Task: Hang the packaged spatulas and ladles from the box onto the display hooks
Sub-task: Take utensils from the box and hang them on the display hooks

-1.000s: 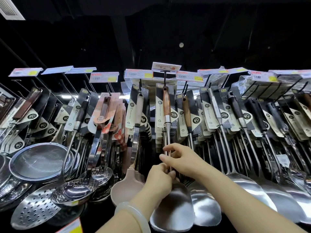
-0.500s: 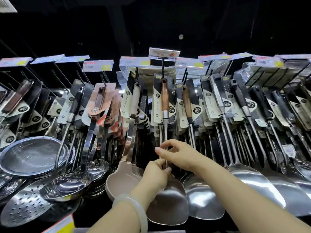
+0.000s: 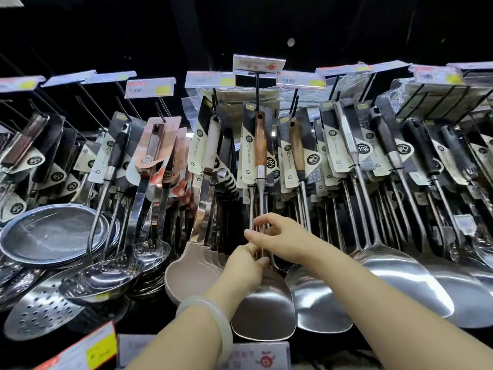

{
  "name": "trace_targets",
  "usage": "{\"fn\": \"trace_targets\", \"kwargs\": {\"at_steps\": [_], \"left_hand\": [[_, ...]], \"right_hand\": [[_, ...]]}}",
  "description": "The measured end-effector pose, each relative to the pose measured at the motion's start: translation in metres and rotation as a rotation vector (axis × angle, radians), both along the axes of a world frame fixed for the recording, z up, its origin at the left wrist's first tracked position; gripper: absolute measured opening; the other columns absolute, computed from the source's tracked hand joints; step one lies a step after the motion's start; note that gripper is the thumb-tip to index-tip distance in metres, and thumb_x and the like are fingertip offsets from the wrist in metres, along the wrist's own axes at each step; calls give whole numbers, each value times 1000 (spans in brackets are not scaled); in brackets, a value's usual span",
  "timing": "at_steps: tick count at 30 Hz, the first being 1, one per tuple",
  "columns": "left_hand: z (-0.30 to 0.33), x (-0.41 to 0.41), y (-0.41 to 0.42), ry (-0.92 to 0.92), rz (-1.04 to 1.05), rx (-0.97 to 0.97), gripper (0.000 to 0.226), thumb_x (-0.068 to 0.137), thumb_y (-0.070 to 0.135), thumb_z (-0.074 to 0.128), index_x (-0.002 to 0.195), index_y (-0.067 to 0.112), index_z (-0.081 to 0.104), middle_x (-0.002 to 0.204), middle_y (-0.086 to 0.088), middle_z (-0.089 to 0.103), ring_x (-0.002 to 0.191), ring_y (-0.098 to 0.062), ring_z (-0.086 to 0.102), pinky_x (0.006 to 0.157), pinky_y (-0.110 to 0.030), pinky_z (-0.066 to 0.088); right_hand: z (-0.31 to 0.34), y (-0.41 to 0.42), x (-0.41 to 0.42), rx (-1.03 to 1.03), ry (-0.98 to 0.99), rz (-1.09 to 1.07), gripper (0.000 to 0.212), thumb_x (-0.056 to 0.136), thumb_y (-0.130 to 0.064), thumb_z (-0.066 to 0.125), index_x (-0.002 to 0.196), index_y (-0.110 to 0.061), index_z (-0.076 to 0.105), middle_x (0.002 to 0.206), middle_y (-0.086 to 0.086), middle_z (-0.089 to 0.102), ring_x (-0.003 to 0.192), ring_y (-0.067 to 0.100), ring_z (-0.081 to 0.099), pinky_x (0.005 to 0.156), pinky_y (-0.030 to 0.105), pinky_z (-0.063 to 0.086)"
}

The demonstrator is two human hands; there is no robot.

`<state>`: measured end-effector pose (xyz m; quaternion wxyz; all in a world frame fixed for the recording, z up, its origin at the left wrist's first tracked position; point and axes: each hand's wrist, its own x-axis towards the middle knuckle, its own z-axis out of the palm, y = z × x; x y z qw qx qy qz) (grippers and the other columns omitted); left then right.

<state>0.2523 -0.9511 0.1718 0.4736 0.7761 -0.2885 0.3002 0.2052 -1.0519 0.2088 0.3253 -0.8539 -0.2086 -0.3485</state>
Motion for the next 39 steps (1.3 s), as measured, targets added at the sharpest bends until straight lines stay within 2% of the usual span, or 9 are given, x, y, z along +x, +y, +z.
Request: {"fn": "trace_targets", "kwargs": {"at_steps": [4, 9, 12, 14, 22, 28, 33, 37, 39], "left_hand": [[-3, -8, 7, -18, 166, 234, 35, 82, 13, 61, 116, 6, 56, 109, -15, 65, 103, -28, 61, 82, -29, 48], [-4, -17, 16, -114, 242, 425, 39, 78, 17, 67, 116, 11, 57, 121, -8, 60, 110, -24, 57, 92, -29, 45], [-3, -18, 20, -119, 248, 444, 48, 79, 14, 66, 124, 11, 53, 125, -7, 56, 114, -22, 54, 93, -26, 43], [-4, -17, 21, -125, 236, 437, 48, 78, 12, 66, 124, 13, 52, 125, -6, 56, 114, -21, 54, 93, -25, 42], [-4, -1, 20, -101, 243, 380, 43, 78, 14, 69, 120, 15, 56, 123, -4, 60, 112, -20, 56, 92, -24, 43], [-6, 8, 19, -36, 263, 364, 44, 80, 12, 67, 123, 16, 54, 127, -5, 59, 118, -19, 55, 99, -24, 43], [-10, -6, 18, -115, 295, 371, 40, 80, 15, 63, 119, 19, 56, 122, -4, 60, 117, -21, 54, 95, -26, 43], [-12, -23, 20, -240, 380, 355, 25, 79, 28, 62, 104, 25, 62, 119, -1, 43, 114, -22, 40, 100, -30, 38], [-12, -29, 20, -205, 310, 313, 18, 79, 26, 62, 97, 21, 63, 118, -1, 44, 112, -22, 45, 98, -28, 40]], "right_hand": [[-2, -4, -10, -68, 32, 4, 64, 81, -37, 68, 138, -31, 39, 119, -1, 47, 108, 16, 51, 92, 27, 43], [-15, -12, -12, -267, 117, -97, 99, 67, -18, 81, 143, -38, 22, 136, 4, 44, 89, 16, 55, 78, 31, 53], [-28, -9, -8, -416, 113, -214, 115, 62, -17, 85, 144, -41, 8, 138, 9, 45, 114, 25, 53, 96, 39, 49], [-34, -7, -6, -445, 71, -245, 115, 62, -16, 84, 144, -39, 7, 134, 8, 48, 119, 25, 50, 99, 38, 46], [-34, -8, 4, -365, 27, -192, 98, 64, -10, 78, 136, -43, 20, 111, 7, 56, 98, 23, 58, 86, 36, 52], [-36, -3, 14, -379, 36, -215, 94, 66, -12, 77, 133, -44, 19, 89, -5, 48, 84, 19, 53, 80, 38, 51], [-40, 0, 11, -402, 4, -288, 101, 69, -17, 76, 140, -45, 10, 122, 2, 48, 111, 26, 55, 93, 41, 48], [-42, -3, -5, -308, -47, -203, 100, 67, -17, 73, 142, -42, 12, 117, 2, 38, 101, 22, 55, 93, 37, 48], [-45, -3, -8, -255, -51, -162, 103, 69, -15, 71, 145, -41, 6, 122, 0, 35, 102, 18, 54, 93, 31, 47]]}}
